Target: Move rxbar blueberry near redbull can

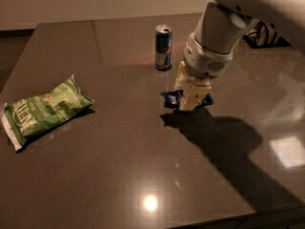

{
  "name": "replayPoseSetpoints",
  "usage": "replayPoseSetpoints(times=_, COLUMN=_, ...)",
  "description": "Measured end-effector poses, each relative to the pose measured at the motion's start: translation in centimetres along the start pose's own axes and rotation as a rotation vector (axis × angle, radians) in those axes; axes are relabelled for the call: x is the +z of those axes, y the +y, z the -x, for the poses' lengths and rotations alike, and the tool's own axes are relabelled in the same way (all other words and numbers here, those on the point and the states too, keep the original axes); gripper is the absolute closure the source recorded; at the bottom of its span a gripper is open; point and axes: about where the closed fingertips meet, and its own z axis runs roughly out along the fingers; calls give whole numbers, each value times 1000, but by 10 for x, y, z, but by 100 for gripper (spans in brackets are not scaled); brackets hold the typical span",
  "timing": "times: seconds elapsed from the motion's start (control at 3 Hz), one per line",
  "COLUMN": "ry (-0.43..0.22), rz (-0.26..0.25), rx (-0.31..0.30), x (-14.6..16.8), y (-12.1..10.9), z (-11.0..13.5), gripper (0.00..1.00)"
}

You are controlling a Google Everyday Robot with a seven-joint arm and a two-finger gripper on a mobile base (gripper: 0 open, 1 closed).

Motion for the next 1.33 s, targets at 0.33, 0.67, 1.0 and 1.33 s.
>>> replayPoseSetpoints(times=0.33, ry=-19, rz=-57, rx=123, x=-2, y=-44, z=-17, gripper=100)
replayPoseSetpoints(times=0.67, ry=-39, rz=-97, rx=217, x=2, y=-83, z=-27, gripper=100)
replayPoseSetpoints(times=1.0, ry=-48, rz=-116, rx=287, x=9, y=-112, z=-33, gripper=100)
replayPoseSetpoints(times=1.33, ry=-37, rz=-128, rx=345, x=17, y=-132, z=-38, gripper=100)
